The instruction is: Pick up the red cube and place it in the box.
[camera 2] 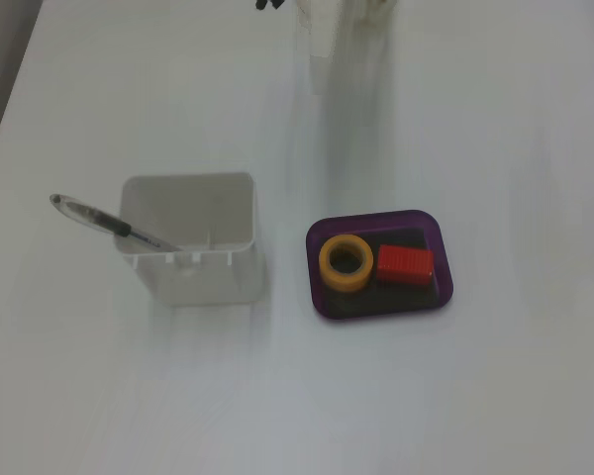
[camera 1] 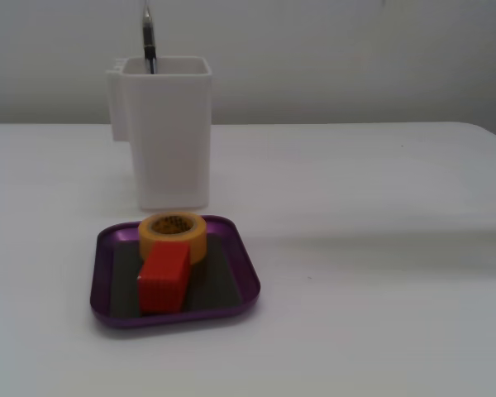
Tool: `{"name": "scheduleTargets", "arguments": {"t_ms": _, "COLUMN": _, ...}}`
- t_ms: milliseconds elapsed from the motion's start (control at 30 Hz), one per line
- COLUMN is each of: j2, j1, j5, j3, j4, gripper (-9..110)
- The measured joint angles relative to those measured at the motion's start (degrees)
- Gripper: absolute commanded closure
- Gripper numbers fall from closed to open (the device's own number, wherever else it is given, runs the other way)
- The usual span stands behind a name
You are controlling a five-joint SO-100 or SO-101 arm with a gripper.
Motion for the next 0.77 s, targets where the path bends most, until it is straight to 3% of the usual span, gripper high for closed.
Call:
{"name": "scheduleTargets", "arguments": {"t_ms": 167, "j2": 20.0, "j1": 2.3, "j5": -0.4, "j3": 28.9, "j4": -13.9, "gripper": 76}}
{"name": "scheduleTargets", "arguments": {"t_ms": 333, "j2": 39.4, "j1": 2.1, "j5": -3.6, "j3": 50.7, "j4": -18.2, "gripper": 76}}
{"name": "scheduleTargets", "arguments": {"t_ms": 600, "j2": 65.3, "j1": 2.7, "j5": -4.1, "j3": 70.0, "j4": -18.4, "gripper": 76}}
{"name": "scheduleTargets", "arguments": {"t_ms": 767, "j2": 66.3, "j1": 2.8, "j5": -4.1, "j3": 75.8, "j4": -18.4, "gripper": 78}}
